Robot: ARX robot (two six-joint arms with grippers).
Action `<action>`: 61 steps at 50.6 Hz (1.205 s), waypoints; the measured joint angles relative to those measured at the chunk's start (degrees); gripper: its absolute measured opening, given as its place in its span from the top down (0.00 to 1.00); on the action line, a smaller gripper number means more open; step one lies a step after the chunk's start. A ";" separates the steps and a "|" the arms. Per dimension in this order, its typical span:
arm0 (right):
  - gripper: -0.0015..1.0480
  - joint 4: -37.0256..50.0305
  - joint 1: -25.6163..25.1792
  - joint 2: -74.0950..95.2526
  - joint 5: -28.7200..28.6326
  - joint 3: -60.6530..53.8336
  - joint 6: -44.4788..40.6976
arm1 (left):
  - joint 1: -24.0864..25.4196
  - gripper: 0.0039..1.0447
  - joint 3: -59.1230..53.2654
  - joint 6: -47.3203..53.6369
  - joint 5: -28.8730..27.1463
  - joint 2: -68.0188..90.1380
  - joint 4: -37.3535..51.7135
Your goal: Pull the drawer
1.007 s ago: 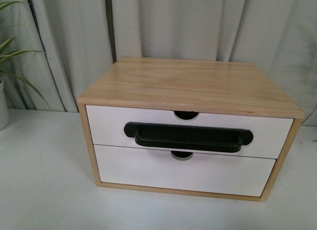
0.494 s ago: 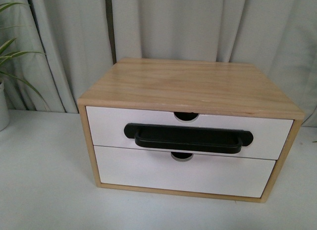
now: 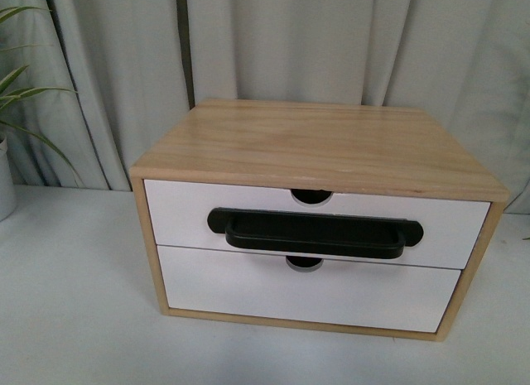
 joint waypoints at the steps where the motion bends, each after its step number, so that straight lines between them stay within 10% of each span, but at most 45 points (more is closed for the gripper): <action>1: 0.09 0.61 0.09 2.14 -0.74 0.83 -1.27 | -0.17 0.05 0.70 0.83 2.14 2.19 1.18; 14: 0.09 1.86 2.60 23.39 -6.47 12.20 -17.66 | -2.32 0.05 13.66 25.11 24.46 31.32 6.73; 39: 0.09 -0.61 7.56 38.51 -4.37 19.41 -37.24 | -7.56 0.05 34.21 56.06 23.93 48.19 -25.03; 61: 0.09 4.37 15.21 49.53 -0.68 24.76 -43.21 | -9.75 0.05 46.60 62.75 20.15 59.45 -32.74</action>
